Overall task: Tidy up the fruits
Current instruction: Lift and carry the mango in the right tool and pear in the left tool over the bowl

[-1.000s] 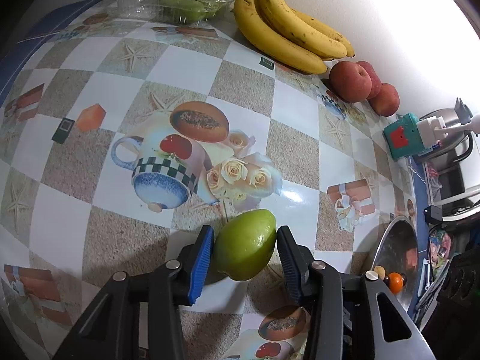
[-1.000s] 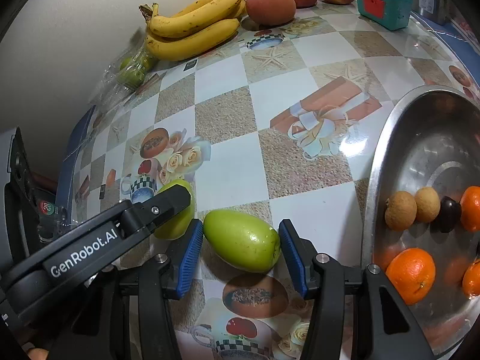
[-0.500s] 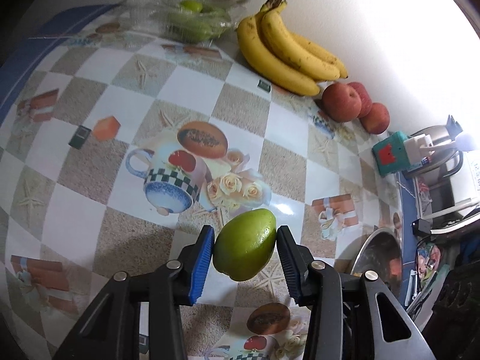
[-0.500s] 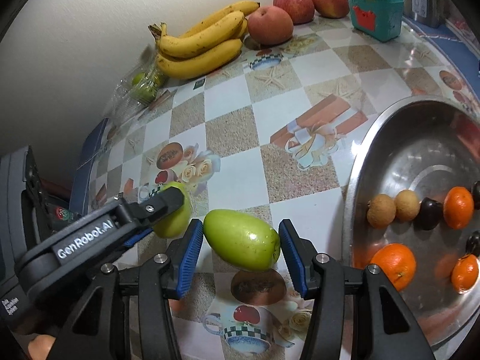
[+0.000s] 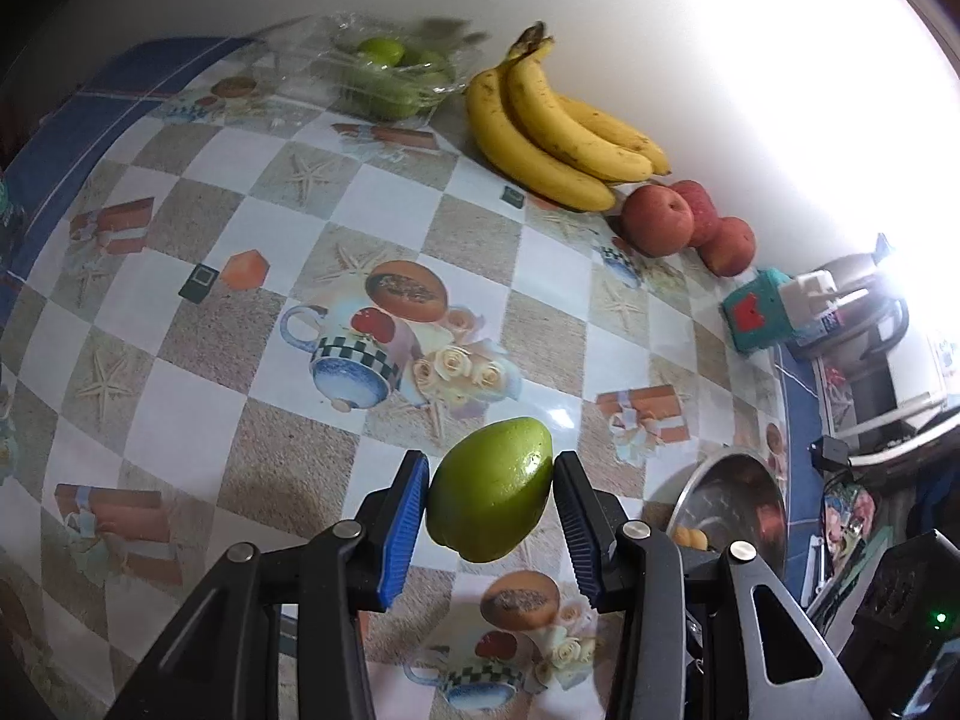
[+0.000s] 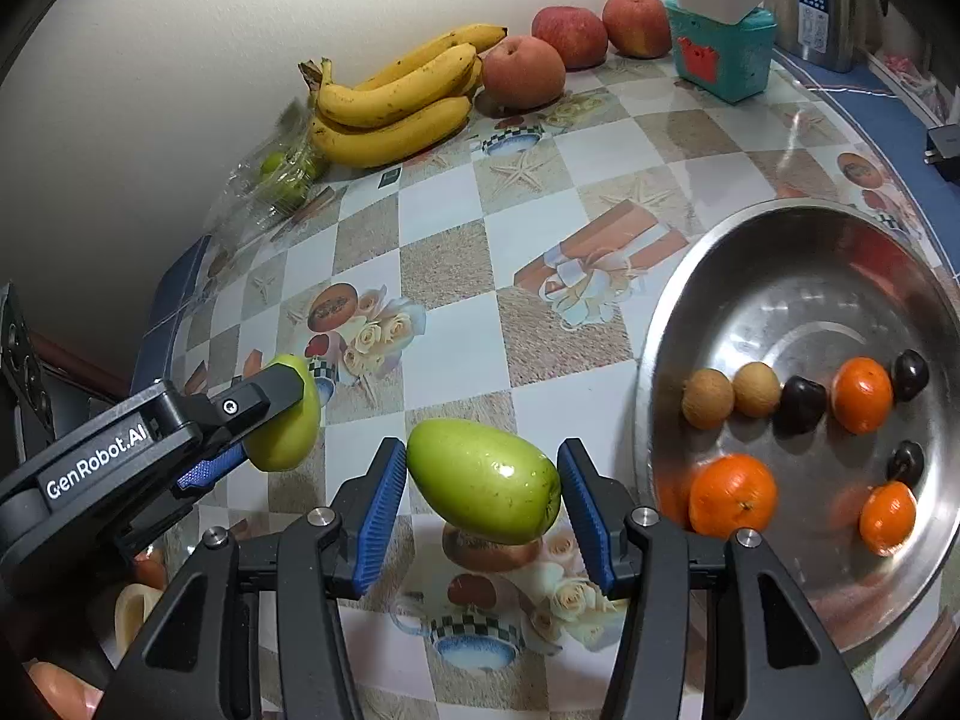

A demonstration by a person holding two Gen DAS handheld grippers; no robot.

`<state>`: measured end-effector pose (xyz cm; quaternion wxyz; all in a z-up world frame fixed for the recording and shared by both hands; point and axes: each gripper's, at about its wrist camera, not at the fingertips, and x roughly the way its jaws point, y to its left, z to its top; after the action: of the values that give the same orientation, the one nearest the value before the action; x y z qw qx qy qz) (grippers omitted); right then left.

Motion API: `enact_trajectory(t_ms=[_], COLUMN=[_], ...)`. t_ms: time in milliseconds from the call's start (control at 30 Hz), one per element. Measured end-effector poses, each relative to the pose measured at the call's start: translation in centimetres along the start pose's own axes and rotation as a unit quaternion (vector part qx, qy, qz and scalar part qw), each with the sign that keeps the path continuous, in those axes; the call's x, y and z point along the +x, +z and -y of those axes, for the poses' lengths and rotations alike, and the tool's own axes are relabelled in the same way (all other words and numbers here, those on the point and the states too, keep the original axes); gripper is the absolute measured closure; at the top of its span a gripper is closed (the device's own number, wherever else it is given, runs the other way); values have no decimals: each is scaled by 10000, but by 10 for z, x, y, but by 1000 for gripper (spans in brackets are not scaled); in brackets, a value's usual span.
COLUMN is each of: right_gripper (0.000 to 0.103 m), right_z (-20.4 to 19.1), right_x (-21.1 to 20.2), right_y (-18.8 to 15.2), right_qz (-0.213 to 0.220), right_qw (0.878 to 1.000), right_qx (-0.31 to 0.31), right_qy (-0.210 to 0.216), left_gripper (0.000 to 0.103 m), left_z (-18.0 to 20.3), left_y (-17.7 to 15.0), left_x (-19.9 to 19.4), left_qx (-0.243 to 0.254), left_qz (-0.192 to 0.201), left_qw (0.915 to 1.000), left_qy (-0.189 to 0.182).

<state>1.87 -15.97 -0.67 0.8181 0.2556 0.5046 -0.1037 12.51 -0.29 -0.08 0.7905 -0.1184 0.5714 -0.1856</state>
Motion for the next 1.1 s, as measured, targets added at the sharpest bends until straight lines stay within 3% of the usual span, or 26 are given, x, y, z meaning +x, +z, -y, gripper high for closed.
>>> enact_trajectory(t_ms=[133, 500, 800, 1100], right_gripper=[49, 49, 49, 49], right_z=[7, 55, 114, 130], right_x=[-11, -39, -49, -56], right_y=[-6, -23, -44, -50], right_qz=[53, 183, 51, 92], right_qw=[9999, 9984, 9926, 9908], right_qx=[93, 504, 1175, 1303], right_qy=[96, -155, -318, -356], left_gripper=[57, 57, 57, 57], left_z=[15, 59, 108, 136], left_y=[-9, -35, -66, -92], left_x=[-4, 0, 13, 34], left_qx=[138, 681, 1361, 1769], left_qz=[-81, -276, -498, -831], left_qw=[9996, 9969, 9889, 9800], left_qy=[-226, -289, -324, -373])
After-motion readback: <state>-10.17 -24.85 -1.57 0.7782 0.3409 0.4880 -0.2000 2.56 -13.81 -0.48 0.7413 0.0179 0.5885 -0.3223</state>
